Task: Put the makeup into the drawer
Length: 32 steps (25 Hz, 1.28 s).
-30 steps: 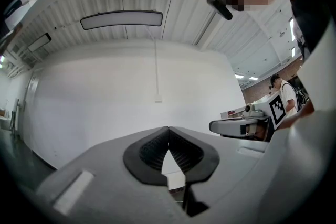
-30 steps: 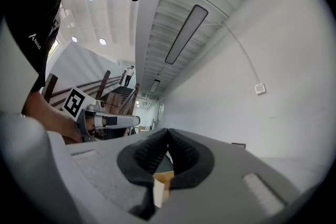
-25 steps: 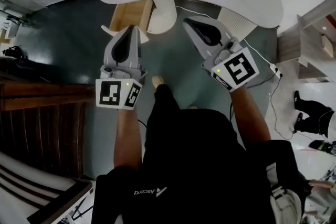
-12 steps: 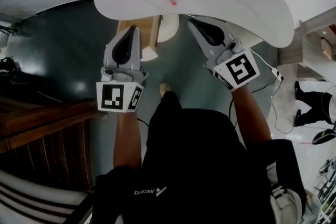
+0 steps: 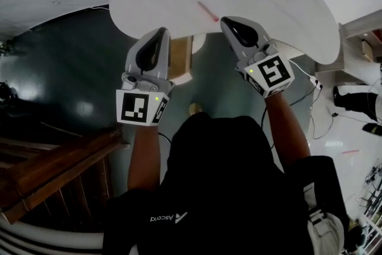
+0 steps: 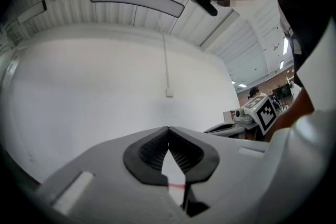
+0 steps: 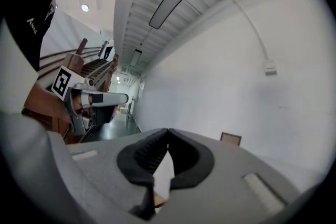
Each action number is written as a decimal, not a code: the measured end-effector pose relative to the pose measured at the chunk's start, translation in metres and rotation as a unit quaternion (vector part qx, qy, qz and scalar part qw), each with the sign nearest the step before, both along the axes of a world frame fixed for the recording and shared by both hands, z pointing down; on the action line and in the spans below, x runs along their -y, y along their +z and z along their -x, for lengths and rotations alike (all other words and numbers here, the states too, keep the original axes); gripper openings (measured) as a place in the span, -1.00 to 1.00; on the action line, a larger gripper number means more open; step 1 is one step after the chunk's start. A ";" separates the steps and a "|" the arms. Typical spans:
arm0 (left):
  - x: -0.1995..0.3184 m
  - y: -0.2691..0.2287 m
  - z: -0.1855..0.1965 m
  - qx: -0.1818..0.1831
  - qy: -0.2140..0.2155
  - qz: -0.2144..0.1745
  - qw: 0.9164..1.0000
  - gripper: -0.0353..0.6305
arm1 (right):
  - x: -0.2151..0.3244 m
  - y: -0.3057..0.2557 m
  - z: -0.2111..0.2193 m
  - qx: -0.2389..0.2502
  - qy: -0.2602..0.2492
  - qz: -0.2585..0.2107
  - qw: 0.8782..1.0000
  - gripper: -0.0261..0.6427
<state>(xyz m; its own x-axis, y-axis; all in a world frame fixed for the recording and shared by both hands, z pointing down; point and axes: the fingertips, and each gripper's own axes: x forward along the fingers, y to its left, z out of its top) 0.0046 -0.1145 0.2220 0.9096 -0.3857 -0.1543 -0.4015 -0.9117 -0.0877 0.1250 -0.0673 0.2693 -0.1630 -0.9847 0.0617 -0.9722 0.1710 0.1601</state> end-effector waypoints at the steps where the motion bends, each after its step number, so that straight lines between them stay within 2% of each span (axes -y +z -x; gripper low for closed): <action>1: 0.007 0.002 -0.002 0.000 0.006 0.001 1.000 -0.87 | 0.008 0.005 -0.002 -0.002 0.005 0.008 1.000 -0.91; 11: 0.054 0.020 -0.022 -0.004 0.024 0.011 1.000 -0.87 | 0.068 0.062 -0.030 -0.020 0.028 0.104 0.994 -0.91; 15: 0.066 0.029 -0.028 -0.002 0.013 0.011 1.000 -0.87 | 0.083 0.093 -0.041 -0.028 0.021 0.151 0.988 -0.80; 22: 0.085 0.051 -0.049 0.006 -0.011 0.025 1.000 -0.87 | 0.109 0.161 -0.076 -0.025 0.016 0.244 0.969 -0.63; 27: 0.090 0.060 -0.057 0.018 -0.027 0.035 0.999 -0.87 | 0.130 0.185 -0.088 -0.023 0.005 0.283 0.959 -0.60; 32: 0.096 0.070 -0.064 0.031 -0.039 0.045 0.998 -0.87 | 0.140 0.215 -0.094 -0.020 -0.003 0.336 0.942 -0.59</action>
